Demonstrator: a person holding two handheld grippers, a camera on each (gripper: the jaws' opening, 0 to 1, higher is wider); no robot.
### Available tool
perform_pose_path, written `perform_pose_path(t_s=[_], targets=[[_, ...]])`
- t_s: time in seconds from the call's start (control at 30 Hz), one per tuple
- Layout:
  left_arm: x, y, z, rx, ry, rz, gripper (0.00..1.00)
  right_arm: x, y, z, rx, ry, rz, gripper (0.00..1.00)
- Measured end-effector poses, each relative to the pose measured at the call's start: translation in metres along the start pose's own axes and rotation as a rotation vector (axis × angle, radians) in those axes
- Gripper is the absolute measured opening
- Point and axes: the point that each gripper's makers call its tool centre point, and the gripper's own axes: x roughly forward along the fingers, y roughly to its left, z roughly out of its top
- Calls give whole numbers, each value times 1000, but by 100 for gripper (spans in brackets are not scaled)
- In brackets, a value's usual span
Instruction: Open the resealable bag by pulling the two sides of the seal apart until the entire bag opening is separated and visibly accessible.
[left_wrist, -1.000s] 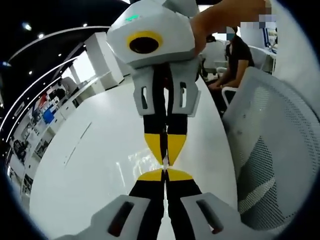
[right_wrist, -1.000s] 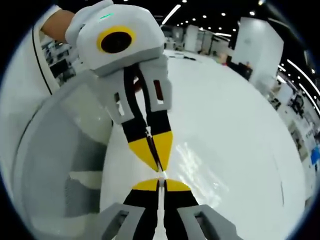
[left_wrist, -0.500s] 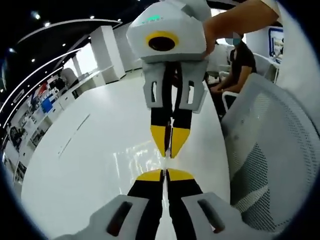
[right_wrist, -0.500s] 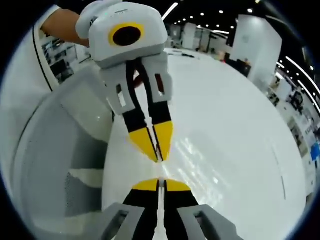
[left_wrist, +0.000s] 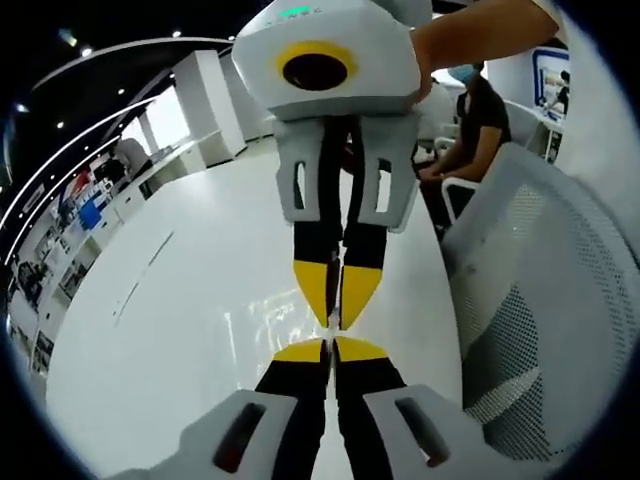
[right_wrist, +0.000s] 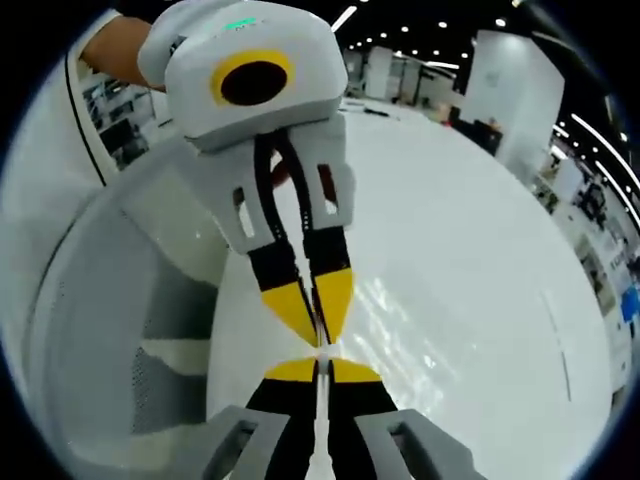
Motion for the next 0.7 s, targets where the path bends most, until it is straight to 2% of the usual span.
perform_pose_path(t_s=[0.17,0.4,0.43,0.7], targets=[[1,-1,-2,30,10,0,0,0,0,-4,-8,11,5,0],[-2,1,-5,20,9,2,0,-11,-5,-33,14,48,-5,0],[-2,1,-6,21,11,5,0,-14,-6,-41,8,69,-13,0],[-4,1,-5,12,6,0,0,-26,-12,-66,50,92,-27,0]])
